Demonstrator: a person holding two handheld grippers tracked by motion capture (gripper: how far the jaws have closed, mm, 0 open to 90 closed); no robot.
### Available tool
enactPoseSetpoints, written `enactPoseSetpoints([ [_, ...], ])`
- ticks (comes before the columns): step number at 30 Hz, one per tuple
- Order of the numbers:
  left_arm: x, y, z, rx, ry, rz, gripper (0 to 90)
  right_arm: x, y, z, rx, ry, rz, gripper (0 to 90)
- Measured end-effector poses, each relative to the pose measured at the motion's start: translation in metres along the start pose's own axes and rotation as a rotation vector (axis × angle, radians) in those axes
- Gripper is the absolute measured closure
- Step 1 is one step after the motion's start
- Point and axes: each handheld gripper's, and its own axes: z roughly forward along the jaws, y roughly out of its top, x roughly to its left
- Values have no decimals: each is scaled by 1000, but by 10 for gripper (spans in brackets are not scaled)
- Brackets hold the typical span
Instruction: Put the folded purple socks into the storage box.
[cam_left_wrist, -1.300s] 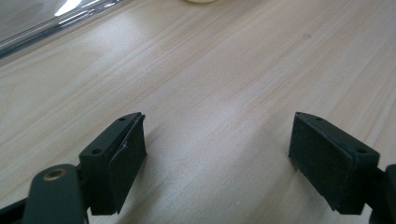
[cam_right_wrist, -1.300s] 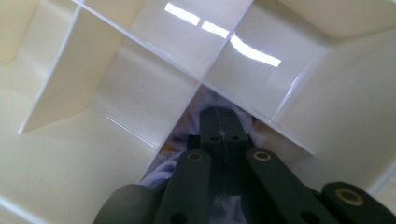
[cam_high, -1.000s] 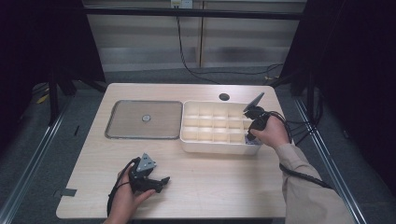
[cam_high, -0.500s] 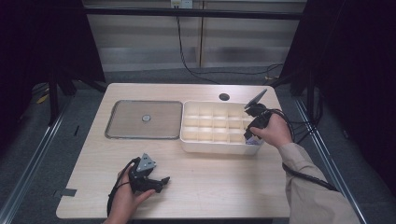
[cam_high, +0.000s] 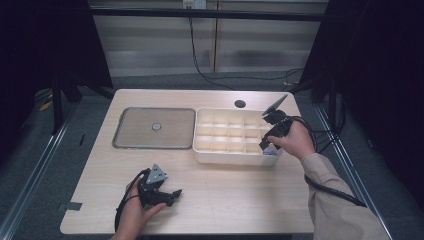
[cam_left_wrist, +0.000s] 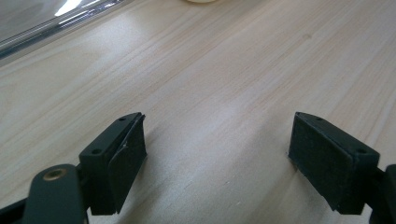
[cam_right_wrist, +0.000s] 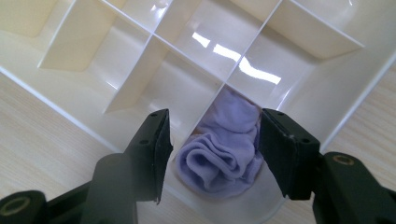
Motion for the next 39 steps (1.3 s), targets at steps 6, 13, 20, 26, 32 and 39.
enactPoseSetpoints([
  [6,0,0,0,0,0,-4,181,4,0,-3,-13,7,-9,401],
  [13,0,0,0,-1,1,-4,181,9,-1,-4,-9,21,-24,383],
  [20,0,0,0,-1,1,-4,181,13,-2,-5,-2,36,-36,362],
  [26,0,0,0,-1,1,-4,181,15,-3,-6,-5,45,-53,350],
  [32,0,0,0,-2,1,-4,181,19,-4,-10,4,45,-62,342],
  [39,0,0,0,-1,1,-4,181,22,-5,-13,7,40,-74,332],
])
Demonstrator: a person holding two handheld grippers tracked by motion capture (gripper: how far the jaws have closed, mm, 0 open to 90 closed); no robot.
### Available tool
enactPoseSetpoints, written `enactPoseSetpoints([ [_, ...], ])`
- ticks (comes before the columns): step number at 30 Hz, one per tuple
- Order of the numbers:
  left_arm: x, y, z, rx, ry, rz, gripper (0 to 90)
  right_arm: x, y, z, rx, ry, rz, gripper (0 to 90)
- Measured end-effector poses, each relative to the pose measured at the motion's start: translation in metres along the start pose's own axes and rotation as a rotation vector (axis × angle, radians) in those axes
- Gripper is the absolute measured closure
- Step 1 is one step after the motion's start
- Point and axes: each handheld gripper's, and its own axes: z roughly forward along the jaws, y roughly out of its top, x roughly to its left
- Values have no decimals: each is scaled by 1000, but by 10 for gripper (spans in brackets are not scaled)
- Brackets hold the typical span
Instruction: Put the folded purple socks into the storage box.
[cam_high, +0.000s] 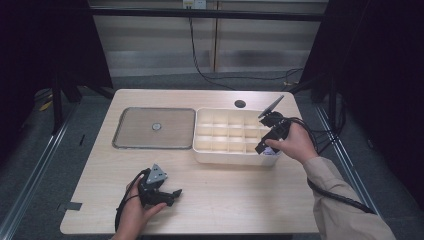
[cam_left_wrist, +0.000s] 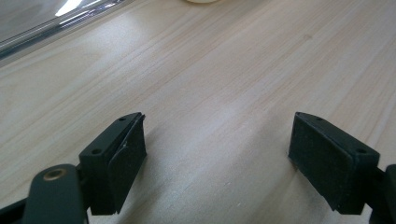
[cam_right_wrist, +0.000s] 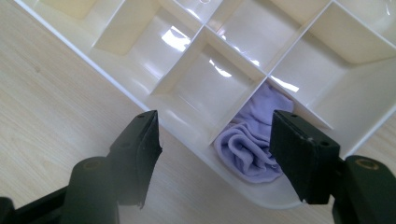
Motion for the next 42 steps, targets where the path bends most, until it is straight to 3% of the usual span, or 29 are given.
enactPoseSetpoints([
  [10,0,0,0,-1,0,0,181,3,-2,-3,-2,2,-23,313],
  [32,0,0,0,0,0,0,181,29,-6,-10,7,6,-117,299],
  [42,0,0,0,6,-3,1,181,36,-12,-6,6,30,-132,304],
])
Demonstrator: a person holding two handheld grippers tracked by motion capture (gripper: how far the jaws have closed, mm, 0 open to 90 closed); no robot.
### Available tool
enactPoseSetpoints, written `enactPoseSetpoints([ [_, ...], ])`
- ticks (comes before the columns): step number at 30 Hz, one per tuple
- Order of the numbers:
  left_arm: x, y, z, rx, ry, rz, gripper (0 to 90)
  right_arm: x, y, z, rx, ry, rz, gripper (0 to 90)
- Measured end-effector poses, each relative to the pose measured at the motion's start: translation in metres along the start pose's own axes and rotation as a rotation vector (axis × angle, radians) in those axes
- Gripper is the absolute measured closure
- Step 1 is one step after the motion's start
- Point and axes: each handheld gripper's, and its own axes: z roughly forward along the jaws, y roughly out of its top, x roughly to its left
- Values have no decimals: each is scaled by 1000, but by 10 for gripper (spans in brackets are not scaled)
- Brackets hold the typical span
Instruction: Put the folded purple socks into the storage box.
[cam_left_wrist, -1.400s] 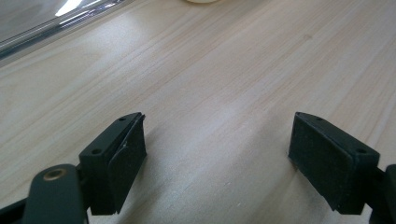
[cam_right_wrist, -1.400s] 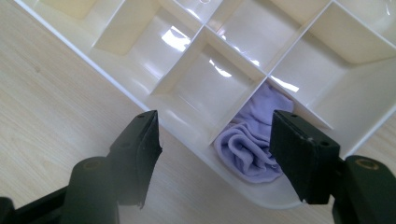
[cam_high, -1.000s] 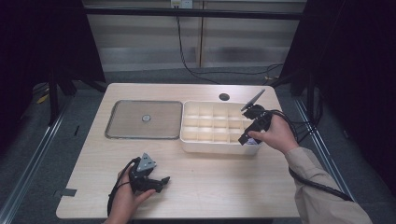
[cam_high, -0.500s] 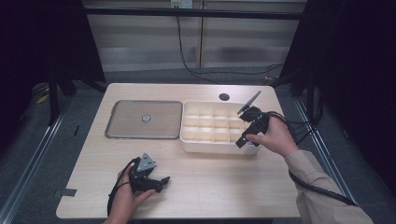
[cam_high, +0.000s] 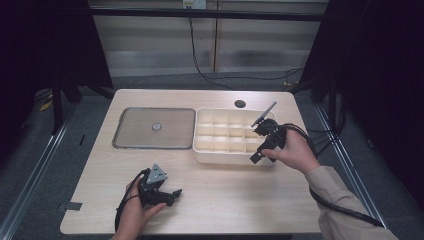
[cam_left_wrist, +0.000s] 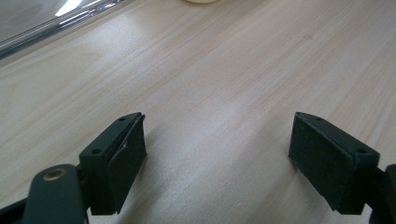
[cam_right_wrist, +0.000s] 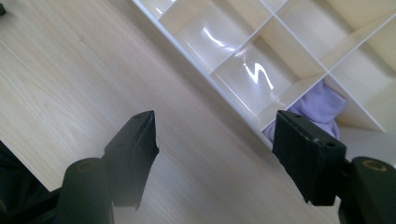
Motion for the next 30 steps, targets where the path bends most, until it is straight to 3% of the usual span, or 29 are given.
enactPoseSetpoints([
  [30,0,0,0,0,-1,0,181,32,-8,1,1,8,-92,305],
])
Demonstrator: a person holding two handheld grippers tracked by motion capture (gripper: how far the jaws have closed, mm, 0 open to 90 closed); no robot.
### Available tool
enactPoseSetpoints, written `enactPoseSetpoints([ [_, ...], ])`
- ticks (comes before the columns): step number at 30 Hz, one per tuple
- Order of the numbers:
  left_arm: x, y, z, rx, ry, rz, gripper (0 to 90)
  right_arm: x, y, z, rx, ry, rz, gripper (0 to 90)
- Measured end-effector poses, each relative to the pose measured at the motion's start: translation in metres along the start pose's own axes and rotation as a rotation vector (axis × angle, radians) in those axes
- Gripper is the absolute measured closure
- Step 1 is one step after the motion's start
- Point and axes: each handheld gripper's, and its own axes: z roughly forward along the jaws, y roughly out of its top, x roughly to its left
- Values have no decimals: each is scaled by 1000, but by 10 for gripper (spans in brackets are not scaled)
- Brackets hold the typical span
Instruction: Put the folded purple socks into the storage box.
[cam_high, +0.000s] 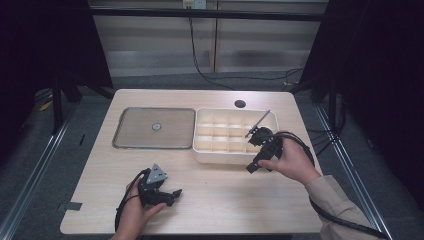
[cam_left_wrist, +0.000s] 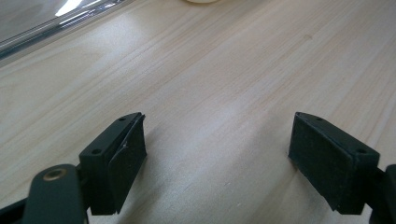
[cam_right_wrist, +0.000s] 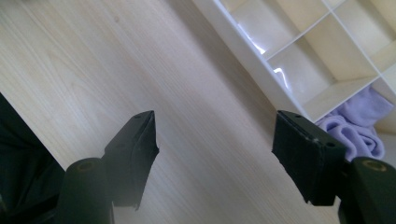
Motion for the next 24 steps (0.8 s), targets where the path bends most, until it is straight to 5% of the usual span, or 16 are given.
enactPoseSetpoints([
  [24,0,0,0,0,0,0,181,22,-2,16,-38,31,-48,308],
])
